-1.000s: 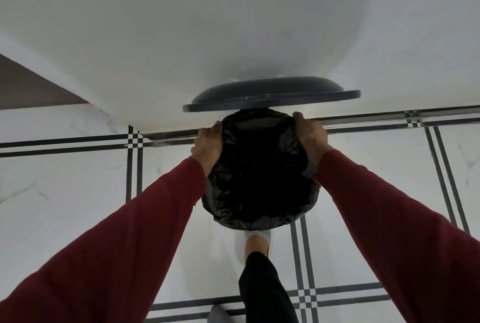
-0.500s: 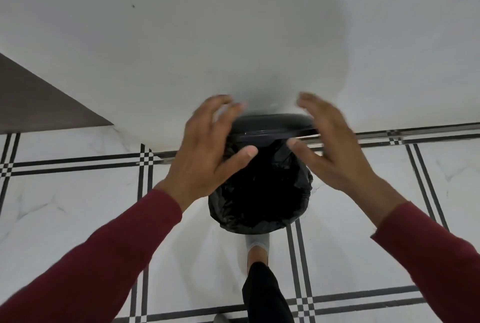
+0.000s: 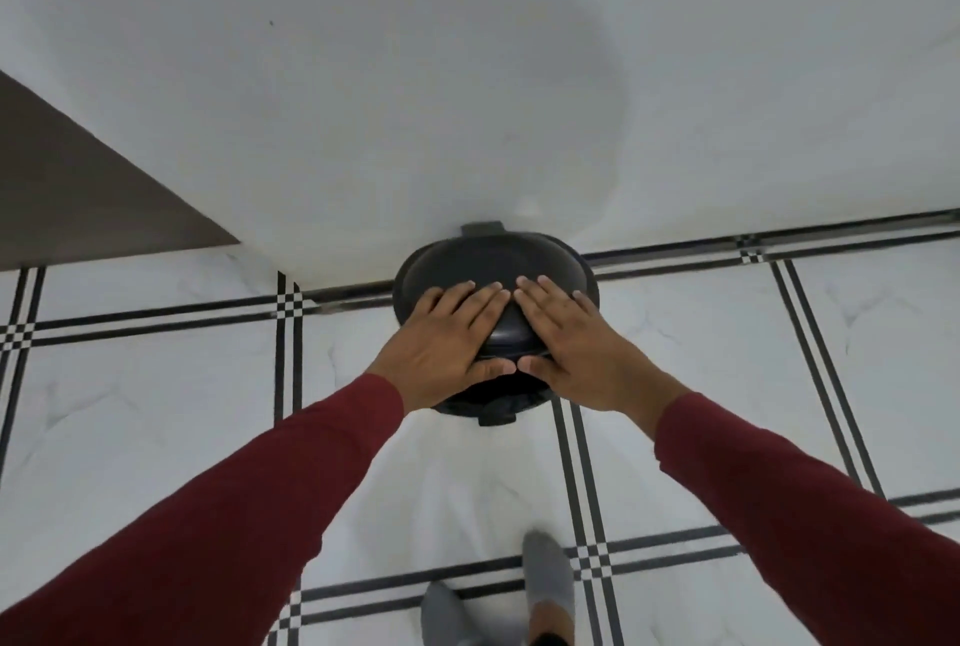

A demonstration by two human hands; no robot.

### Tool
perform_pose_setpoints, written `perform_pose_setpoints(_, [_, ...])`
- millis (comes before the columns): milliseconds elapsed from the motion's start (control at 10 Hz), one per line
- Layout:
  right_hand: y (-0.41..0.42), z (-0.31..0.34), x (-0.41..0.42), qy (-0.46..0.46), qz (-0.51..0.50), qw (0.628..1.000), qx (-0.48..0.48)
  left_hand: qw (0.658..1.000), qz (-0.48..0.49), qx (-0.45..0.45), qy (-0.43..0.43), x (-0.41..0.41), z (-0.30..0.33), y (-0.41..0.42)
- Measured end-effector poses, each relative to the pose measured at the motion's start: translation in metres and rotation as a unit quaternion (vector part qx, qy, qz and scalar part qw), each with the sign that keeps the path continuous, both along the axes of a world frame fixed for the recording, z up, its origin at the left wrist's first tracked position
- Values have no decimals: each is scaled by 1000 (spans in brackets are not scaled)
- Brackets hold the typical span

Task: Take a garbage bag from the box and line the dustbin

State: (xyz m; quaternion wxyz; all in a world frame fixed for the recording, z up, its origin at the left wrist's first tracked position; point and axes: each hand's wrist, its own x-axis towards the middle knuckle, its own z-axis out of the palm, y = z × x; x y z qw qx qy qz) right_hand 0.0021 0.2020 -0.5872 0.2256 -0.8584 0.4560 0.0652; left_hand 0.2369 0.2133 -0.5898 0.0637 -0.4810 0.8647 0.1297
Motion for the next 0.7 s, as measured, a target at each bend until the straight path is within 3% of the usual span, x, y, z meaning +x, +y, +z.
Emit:
perform_pose_setpoints(100, [35, -40, 1, 46, 14, 997, -52, 999, 12, -8, -35, -10, -38, 33])
perform_pose_setpoints(300, [77, -102, 12, 102, 0, 995, -18, 996, 39, 44, -69, -21, -94, 67])
perform_pose_setpoints(400, [74, -98, 14, 74, -42, 996, 21, 990, 83, 106, -50, -33, -85, 67])
perform_pose_setpoints(500, [65, -69, 15, 13, -123, 989, 80, 981, 131, 143, -25, -42, -49, 61])
perform_pose_setpoints(700, [35, 65, 15, -80, -217, 968, 94, 970, 201, 134, 30, -48, 93, 34])
